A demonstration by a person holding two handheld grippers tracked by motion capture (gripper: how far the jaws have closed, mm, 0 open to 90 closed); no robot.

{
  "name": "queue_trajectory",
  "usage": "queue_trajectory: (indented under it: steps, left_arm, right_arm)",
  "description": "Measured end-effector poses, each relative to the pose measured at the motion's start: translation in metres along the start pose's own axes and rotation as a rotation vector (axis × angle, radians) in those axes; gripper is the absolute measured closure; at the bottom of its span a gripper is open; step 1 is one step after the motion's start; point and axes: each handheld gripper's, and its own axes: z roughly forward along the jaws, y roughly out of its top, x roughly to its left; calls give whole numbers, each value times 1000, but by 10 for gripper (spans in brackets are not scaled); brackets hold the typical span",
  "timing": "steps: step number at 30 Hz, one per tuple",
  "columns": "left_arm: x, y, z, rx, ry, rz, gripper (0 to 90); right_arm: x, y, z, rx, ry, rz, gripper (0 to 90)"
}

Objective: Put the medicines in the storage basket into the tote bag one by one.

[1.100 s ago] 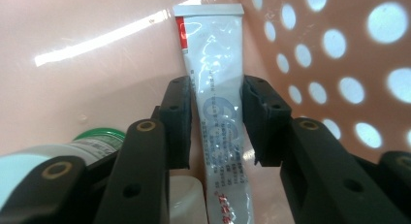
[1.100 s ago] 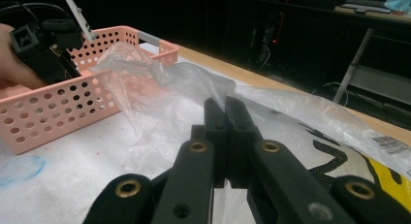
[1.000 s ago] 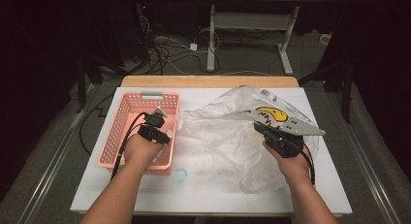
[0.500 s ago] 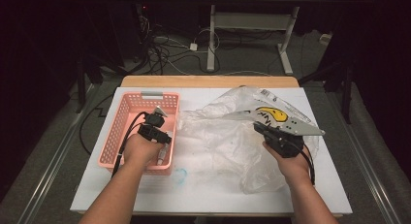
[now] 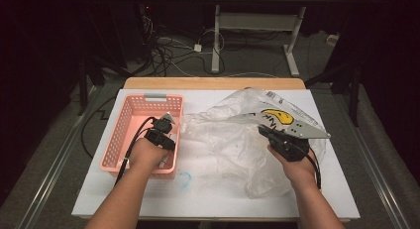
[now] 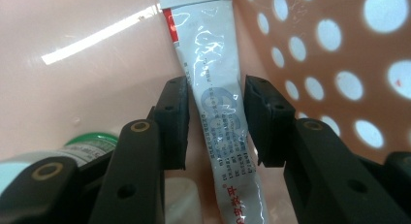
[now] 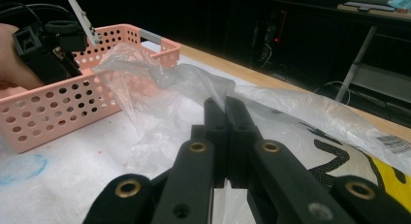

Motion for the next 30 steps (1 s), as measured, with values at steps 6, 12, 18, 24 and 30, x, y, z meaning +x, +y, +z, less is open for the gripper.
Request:
queue_trajectory:
  steps: [6,12,18,24,30]
  left_arm:
    - [3,1,0,-16,14,-20,649]
    - [4,1,0,-29,14,-28,658]
    - [4,0,-2,-41,13,-30,661]
    - [5,-2,-10,-88,3,-41,664]
    - [5,-7,-16,-127,-11,-39,669]
  right_arm:
    - [1,1,0,-1,-2,-3,900]
    - [0,0,0,0,-1,-2,900]
    - [0,0,-1,-2,-1,-1,900]
    - [-1,1,-2,-7,-2,-2,900]
    - [0,1,-2,-8,0,-2,900]
